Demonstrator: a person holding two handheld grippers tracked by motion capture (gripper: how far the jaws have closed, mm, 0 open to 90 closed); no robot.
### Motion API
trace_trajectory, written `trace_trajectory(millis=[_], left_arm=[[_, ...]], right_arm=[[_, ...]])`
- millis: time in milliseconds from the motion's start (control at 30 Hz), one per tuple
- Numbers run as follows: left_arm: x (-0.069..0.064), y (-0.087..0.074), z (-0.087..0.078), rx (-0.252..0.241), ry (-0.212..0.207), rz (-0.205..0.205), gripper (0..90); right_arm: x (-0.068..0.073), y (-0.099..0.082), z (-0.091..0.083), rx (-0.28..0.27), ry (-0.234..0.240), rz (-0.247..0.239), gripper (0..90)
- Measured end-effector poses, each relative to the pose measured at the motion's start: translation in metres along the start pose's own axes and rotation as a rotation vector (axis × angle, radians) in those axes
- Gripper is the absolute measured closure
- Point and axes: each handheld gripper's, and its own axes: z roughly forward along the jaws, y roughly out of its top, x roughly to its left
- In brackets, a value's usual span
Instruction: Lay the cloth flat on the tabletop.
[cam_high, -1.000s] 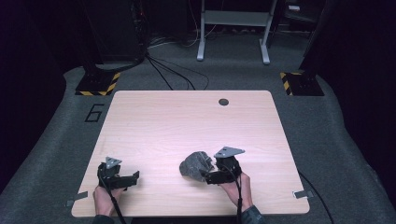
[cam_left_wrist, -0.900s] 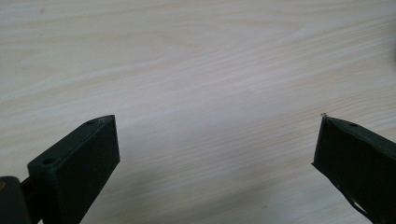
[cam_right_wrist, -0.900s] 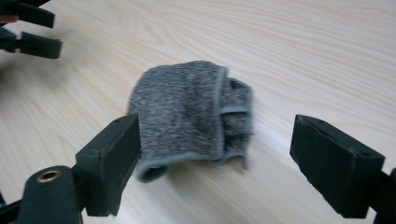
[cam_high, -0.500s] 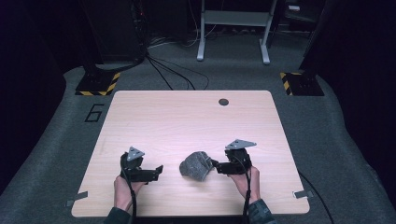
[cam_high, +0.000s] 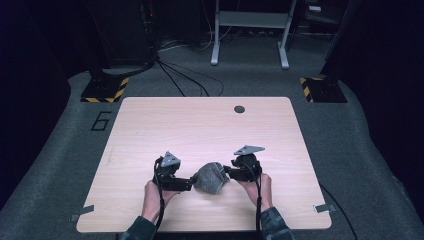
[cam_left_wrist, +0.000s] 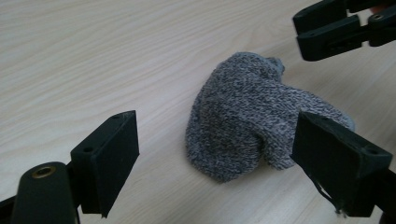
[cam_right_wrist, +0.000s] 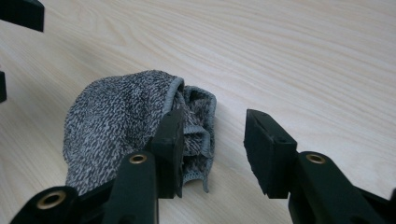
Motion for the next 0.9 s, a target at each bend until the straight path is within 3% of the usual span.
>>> trace_trajectory(millis=[233, 433, 533, 633, 900], left_arm=[[-0.01, 0.003, 0.014, 0.036, -0.038, 0.034, 24.2], [-0.011, -0.005, 0.024, 0.056, -0.082, 0.019, 37.1], [-0.01, -0.009, 0.028, 0.054, -0.095, 0.023, 46.6], [-0.013, -0.013, 0.032, 0.062, -0.102, 0.026, 58.2], [-0.012, -0.017, 0.034, 0.054, -0.107, 0.059, 85.2]], right_arm=[[0.004, 0.004, 0.011, 0.025, 0.013, -0.002, 59.8], [0.002, 0.0, 0.023, 0.043, 0.027, -0.011, 68.0], [0.003, -0.002, 0.026, 0.054, 0.023, 0.016, 73.8], [0.001, -0.005, 0.03, 0.063, 0.027, -0.002, 79.4], [0.002, -0.008, 0.033, 0.076, 0.027, 0.016, 89.9]])
